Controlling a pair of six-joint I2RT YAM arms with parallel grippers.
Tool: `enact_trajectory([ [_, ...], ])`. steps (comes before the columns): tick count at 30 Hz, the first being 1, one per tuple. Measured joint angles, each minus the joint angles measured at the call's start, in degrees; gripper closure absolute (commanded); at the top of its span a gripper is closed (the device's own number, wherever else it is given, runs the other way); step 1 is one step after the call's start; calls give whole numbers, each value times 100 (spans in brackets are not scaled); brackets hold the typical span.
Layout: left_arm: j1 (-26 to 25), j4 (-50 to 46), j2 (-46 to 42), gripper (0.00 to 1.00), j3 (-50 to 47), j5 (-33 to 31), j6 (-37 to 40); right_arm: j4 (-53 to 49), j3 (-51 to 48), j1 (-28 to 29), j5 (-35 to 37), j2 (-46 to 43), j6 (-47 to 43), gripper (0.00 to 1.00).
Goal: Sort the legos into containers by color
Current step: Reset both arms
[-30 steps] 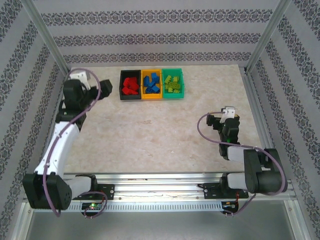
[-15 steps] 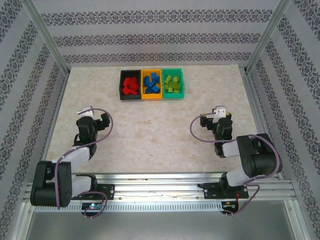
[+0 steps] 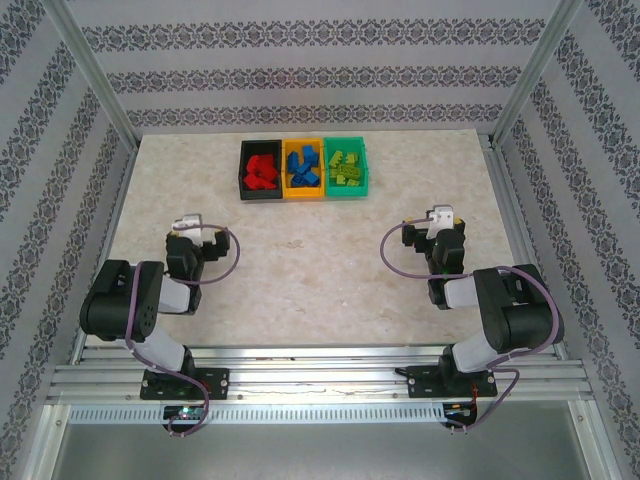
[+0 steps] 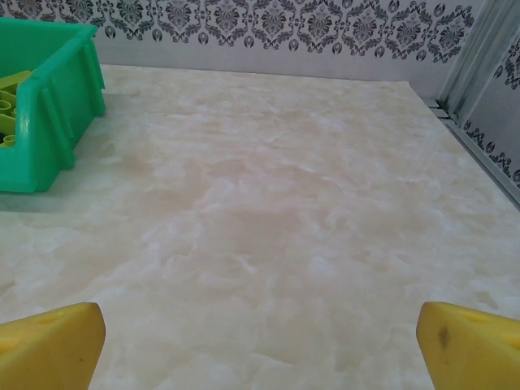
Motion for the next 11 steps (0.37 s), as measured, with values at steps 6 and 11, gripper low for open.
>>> enact_trajectory([
  [6,0,-240,-17,1,208,146,85,-81,33,-2,-4,0,2,2],
  [11,0,-485,-17,1,260,195,87,-157,72,-103,-74,0,35,2],
])
